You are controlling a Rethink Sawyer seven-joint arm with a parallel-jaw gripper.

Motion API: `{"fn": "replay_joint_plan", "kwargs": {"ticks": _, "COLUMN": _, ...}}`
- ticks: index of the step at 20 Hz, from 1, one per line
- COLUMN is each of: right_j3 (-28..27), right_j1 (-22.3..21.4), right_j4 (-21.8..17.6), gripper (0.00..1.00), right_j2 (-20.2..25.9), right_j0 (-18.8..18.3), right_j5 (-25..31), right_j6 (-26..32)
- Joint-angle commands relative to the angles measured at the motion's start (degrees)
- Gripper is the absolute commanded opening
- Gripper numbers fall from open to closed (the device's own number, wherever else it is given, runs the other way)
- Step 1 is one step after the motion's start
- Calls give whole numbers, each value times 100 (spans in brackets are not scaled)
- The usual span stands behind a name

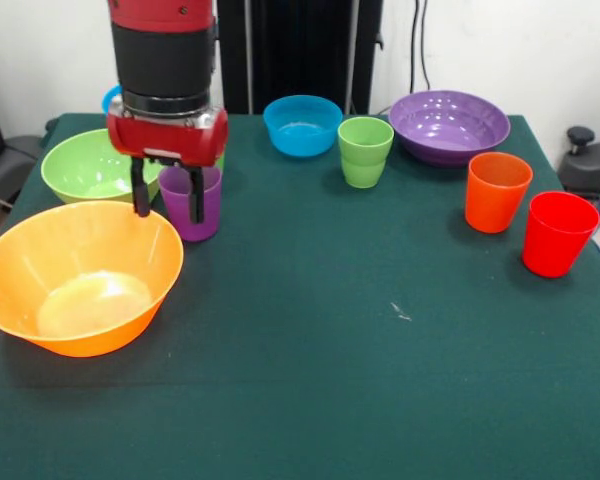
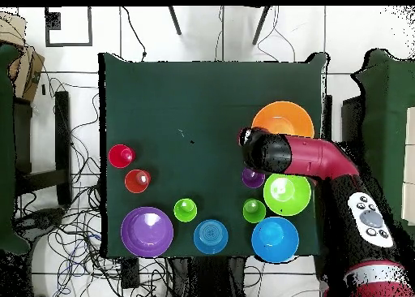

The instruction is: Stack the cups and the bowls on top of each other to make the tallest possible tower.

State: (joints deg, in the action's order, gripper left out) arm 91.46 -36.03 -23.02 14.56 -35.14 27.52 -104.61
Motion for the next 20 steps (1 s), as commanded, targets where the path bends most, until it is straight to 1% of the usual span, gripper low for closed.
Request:
{"fn": "replay_joint_plan", "kwargs": {"ticks": 1, "right_j3": -438, "right_j1": 123, "right_j4": 73, "gripper": 100, "right_j2": -255, "right_j0": 831, "right_j5": -3, "right_j6": -1019}}
{"fn": "replay_joint_plan", "kwargs": {"ticks": 6, "right_j3": -747, "right_j1": 128, "right_j4": 430, "gripper": 100, "right_j2": -512, "right_j0": 1500, "right_j5": 181, "right_j6": -1428}}
{"fn": "replay_joint_plan", "kwargs": {"ticks": 14, "right_j3": -1026, "right_j1": 210, "right_j4": 919, "gripper": 100, "right_j2": -853, "right_j0": 2023, "right_j5": 345, "right_j6": -1487}}
{"fn": "replay_joint_plan", "kwargs": {"ticks": 16, "right_j3": -1061, "right_j1": 231, "right_j4": 1004, "gripper": 100, "right_j2": -914, "right_j0": 2099, "right_j5": 356, "right_j6": -1484}}
{"fn": "replay_joint_plan", "kwargs": {"ticks": 18, "right_j3": -1025, "right_j1": 224, "right_j4": 1059, "gripper": 100, "right_j2": -911, "right_j0": 2069, "right_j5": 311, "right_j6": -1398}}
{"fn": "replay_joint_plan", "kwargs": {"ticks": 20, "right_j3": -850, "right_j1": 140, "right_j4": 1082, "gripper": 100, "right_j2": -805, "right_j0": 1857, "right_j5": 176, "right_j6": -1166}}
